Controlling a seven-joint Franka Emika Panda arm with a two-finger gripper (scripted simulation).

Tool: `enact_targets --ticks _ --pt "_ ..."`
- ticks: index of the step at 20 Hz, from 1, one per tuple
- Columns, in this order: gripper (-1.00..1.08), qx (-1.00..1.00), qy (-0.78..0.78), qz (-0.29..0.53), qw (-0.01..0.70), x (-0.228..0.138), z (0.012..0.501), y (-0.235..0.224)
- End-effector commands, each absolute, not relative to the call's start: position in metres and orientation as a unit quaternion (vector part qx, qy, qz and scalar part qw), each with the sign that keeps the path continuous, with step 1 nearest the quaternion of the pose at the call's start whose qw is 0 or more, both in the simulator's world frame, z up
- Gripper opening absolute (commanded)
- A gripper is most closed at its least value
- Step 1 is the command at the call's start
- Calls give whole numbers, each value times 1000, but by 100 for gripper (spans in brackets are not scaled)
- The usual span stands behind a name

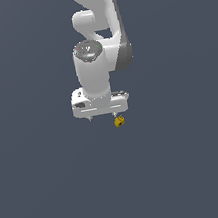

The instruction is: Pick up the object and move it to a goal position.

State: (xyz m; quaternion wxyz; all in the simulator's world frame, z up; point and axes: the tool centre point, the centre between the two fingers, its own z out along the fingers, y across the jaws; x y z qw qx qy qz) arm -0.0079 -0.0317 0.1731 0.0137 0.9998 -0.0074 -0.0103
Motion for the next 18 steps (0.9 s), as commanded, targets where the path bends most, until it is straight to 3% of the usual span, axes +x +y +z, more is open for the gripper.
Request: enact_targets --ticks 1,18 --pt "100 1000 -7 -11 14 -8 173 -33" --pt "100 995 -99 -9 9 -15 154 -17"
